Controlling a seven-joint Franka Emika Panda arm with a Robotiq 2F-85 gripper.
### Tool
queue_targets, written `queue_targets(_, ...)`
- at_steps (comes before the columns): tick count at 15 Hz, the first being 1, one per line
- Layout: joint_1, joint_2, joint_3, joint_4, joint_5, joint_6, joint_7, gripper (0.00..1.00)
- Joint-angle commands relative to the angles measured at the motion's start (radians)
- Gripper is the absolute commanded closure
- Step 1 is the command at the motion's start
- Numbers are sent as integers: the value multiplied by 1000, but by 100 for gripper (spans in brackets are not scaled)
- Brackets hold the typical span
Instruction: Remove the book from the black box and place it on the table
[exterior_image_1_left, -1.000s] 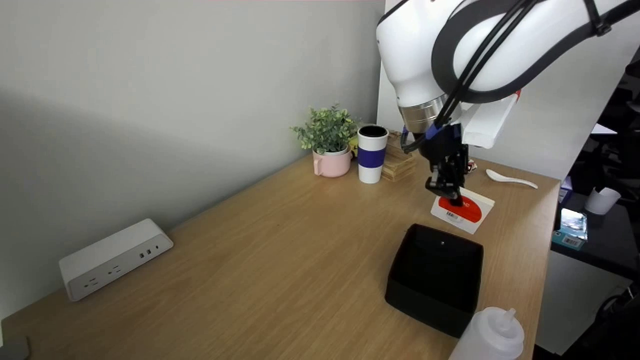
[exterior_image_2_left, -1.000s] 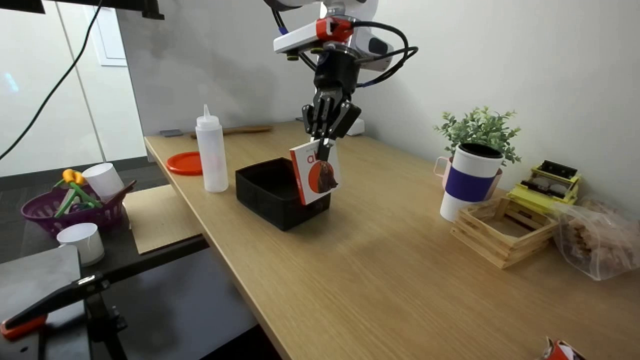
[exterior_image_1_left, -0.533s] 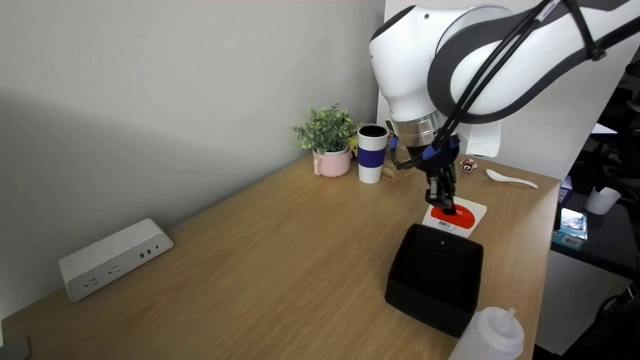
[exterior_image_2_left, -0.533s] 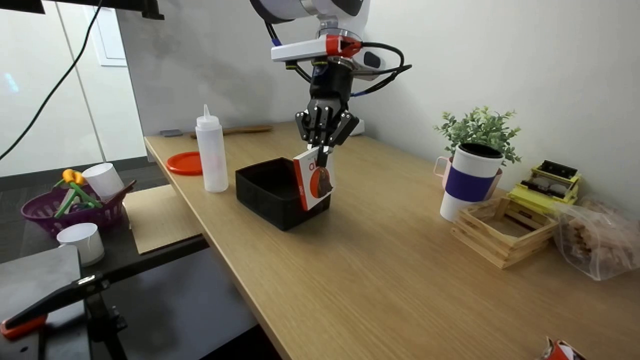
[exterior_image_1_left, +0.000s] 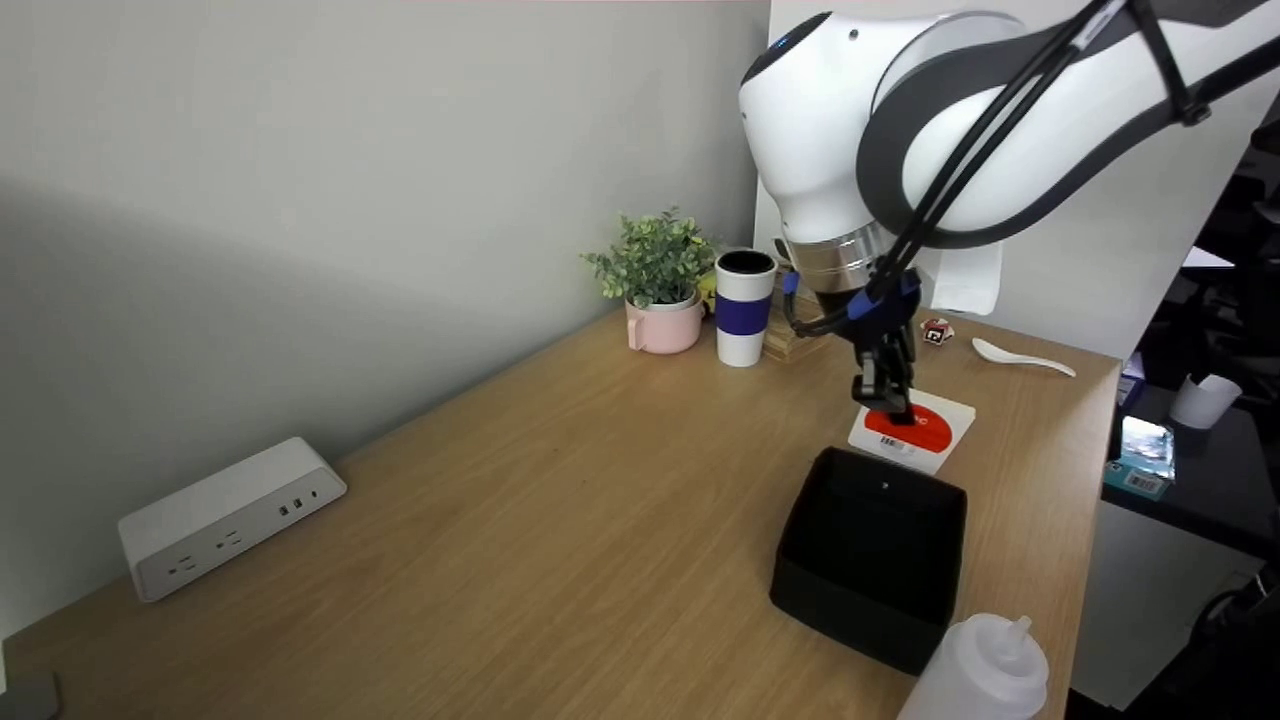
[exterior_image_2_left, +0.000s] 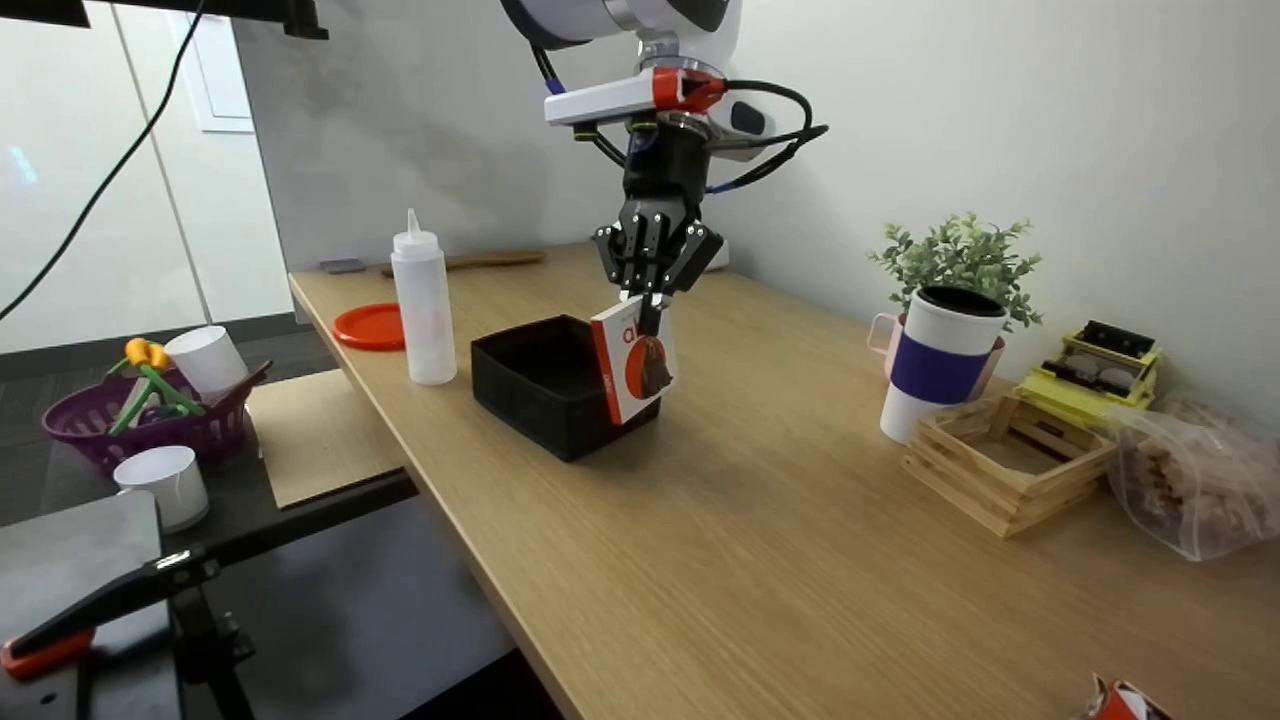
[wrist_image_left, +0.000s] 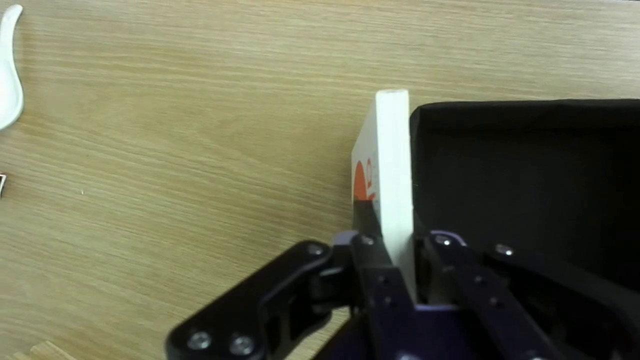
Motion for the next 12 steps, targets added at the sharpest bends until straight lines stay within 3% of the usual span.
queue_targets(1, -13, 0, 5, -3, 7, 41, -18, 96)
queue_targets(6, -51, -23, 16, -42, 73, 188, -79, 96)
queue_targets(7, -26, 1, 1, -2, 44, 129, -45, 86)
queue_targets(12, -34, 1, 3, -7, 59, 160, -56, 86)
